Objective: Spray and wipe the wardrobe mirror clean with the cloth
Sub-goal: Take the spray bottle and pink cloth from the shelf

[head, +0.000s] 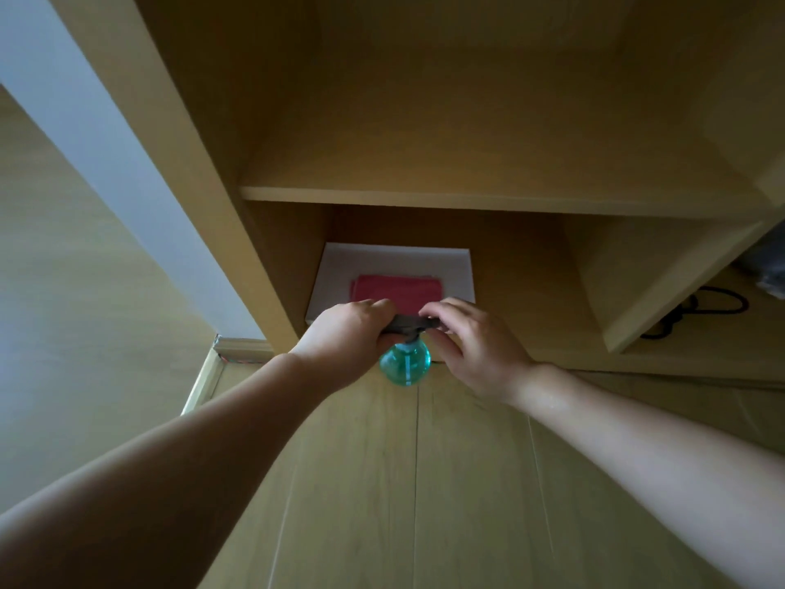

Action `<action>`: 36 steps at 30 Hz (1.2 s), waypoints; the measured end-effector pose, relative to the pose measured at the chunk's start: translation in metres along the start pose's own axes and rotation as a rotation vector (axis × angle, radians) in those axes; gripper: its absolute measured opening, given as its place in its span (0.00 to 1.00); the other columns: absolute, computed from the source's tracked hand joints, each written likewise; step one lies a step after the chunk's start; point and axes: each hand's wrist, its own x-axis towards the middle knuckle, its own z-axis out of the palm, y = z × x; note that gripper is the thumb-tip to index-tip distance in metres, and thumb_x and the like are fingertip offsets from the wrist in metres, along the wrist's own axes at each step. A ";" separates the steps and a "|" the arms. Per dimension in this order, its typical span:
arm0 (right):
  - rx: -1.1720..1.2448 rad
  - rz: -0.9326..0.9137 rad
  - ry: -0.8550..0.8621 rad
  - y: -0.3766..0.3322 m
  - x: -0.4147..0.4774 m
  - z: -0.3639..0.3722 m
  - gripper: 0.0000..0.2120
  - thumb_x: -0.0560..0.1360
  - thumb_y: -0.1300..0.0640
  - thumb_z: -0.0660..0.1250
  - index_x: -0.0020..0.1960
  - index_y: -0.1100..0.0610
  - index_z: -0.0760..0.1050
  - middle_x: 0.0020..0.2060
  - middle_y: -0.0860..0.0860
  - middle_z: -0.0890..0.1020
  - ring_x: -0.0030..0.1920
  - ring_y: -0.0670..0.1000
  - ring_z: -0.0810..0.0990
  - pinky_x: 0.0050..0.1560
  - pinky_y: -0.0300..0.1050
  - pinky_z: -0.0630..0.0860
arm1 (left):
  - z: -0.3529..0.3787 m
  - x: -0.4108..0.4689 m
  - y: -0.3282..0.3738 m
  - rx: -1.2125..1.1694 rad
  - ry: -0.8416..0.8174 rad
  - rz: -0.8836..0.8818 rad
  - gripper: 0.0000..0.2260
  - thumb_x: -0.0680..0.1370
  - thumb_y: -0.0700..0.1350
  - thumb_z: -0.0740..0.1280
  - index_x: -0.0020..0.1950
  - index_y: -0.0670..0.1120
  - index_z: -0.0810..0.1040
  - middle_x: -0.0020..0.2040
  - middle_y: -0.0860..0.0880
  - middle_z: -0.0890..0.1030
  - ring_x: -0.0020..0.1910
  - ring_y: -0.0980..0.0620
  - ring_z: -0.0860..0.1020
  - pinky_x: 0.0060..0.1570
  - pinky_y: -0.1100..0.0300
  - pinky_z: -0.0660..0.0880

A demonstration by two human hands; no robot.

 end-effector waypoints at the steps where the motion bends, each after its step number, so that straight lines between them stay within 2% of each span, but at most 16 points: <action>1: -0.017 -0.009 -0.008 0.002 0.001 0.002 0.11 0.78 0.60 0.65 0.60 0.61 0.77 0.50 0.53 0.81 0.47 0.52 0.79 0.45 0.51 0.77 | -0.001 -0.002 -0.004 0.008 -0.010 -0.015 0.14 0.77 0.55 0.65 0.50 0.45 0.76 0.44 0.48 0.80 0.39 0.48 0.78 0.39 0.52 0.76; 4: -0.084 -0.029 -0.057 0.012 0.008 0.011 0.14 0.79 0.57 0.64 0.63 0.61 0.76 0.53 0.54 0.81 0.49 0.54 0.80 0.47 0.54 0.79 | -0.003 -0.010 -0.021 0.030 -0.028 -0.059 0.15 0.77 0.57 0.63 0.53 0.46 0.76 0.45 0.50 0.80 0.40 0.50 0.78 0.39 0.54 0.76; 7: -0.166 -0.007 -0.119 0.026 0.018 0.027 0.18 0.81 0.56 0.60 0.68 0.62 0.73 0.62 0.57 0.78 0.59 0.58 0.79 0.57 0.58 0.77 | -0.006 -0.017 -0.036 0.049 -0.017 -0.081 0.13 0.77 0.56 0.64 0.52 0.47 0.76 0.45 0.51 0.80 0.38 0.50 0.77 0.37 0.57 0.75; 9: -0.236 0.026 -0.173 0.034 0.027 0.041 0.21 0.82 0.53 0.57 0.73 0.60 0.68 0.71 0.58 0.71 0.68 0.58 0.72 0.69 0.58 0.69 | -0.007 -0.021 -0.043 0.044 -0.016 -0.093 0.11 0.77 0.55 0.65 0.52 0.48 0.77 0.45 0.51 0.81 0.39 0.50 0.77 0.37 0.57 0.76; 11: -0.291 0.085 -0.235 0.042 0.039 0.057 0.25 0.82 0.49 0.55 0.77 0.55 0.61 0.77 0.56 0.60 0.75 0.58 0.62 0.74 0.55 0.57 | -0.007 -0.023 -0.051 0.048 -0.014 -0.104 0.10 0.77 0.55 0.65 0.52 0.49 0.76 0.44 0.52 0.81 0.37 0.51 0.76 0.35 0.58 0.73; 13: -0.332 0.167 -0.314 0.052 0.050 0.072 0.28 0.82 0.45 0.53 0.79 0.51 0.53 0.79 0.55 0.50 0.78 0.58 0.52 0.77 0.55 0.50 | -0.007 -0.025 -0.058 0.059 -0.018 -0.118 0.11 0.77 0.56 0.64 0.51 0.49 0.77 0.44 0.52 0.80 0.37 0.51 0.75 0.35 0.58 0.73; 15: -0.379 0.222 -0.387 0.062 0.059 0.086 0.30 0.82 0.42 0.51 0.80 0.49 0.47 0.79 0.55 0.45 0.78 0.58 0.46 0.77 0.55 0.45 | -0.007 -0.028 -0.065 0.047 -0.015 -0.128 0.12 0.77 0.56 0.64 0.51 0.49 0.77 0.44 0.52 0.81 0.39 0.50 0.77 0.37 0.56 0.75; 21: -0.462 0.400 -0.556 0.090 0.092 0.129 0.29 0.81 0.39 0.46 0.79 0.43 0.40 0.79 0.52 0.39 0.78 0.59 0.41 0.76 0.58 0.42 | -0.002 -0.037 -0.082 0.026 -0.008 -0.141 0.11 0.77 0.55 0.66 0.50 0.48 0.76 0.45 0.53 0.81 0.41 0.49 0.78 0.35 0.58 0.72; 28: -0.495 0.533 -0.583 0.097 0.126 0.162 0.30 0.81 0.38 0.47 0.79 0.45 0.43 0.79 0.55 0.45 0.78 0.62 0.45 0.74 0.62 0.49 | 0.001 -0.045 -0.099 -0.013 0.009 -0.156 0.11 0.76 0.56 0.65 0.47 0.49 0.75 0.41 0.53 0.80 0.38 0.48 0.77 0.34 0.58 0.72; 31: -0.462 0.604 -0.621 0.094 0.130 0.170 0.30 0.81 0.39 0.49 0.79 0.46 0.47 0.79 0.55 0.46 0.77 0.64 0.46 0.74 0.64 0.52 | 0.000 -0.046 -0.104 -0.021 0.016 -0.157 0.11 0.76 0.56 0.66 0.47 0.49 0.75 0.40 0.53 0.79 0.38 0.49 0.76 0.34 0.58 0.70; 34: -0.432 0.619 -0.584 0.093 0.134 0.172 0.26 0.82 0.44 0.52 0.79 0.47 0.54 0.79 0.55 0.51 0.76 0.64 0.51 0.73 0.63 0.56 | 0.000 -0.046 -0.107 -0.034 0.021 -0.160 0.11 0.76 0.56 0.66 0.46 0.49 0.75 0.41 0.52 0.80 0.38 0.49 0.77 0.35 0.57 0.72; 36: -0.420 0.617 -0.526 0.093 0.133 0.172 0.22 0.83 0.51 0.54 0.77 0.48 0.61 0.77 0.55 0.58 0.75 0.63 0.56 0.72 0.59 0.60 | 0.000 -0.046 -0.109 -0.033 0.023 -0.158 0.11 0.76 0.56 0.66 0.47 0.49 0.75 0.41 0.52 0.80 0.38 0.49 0.77 0.35 0.57 0.73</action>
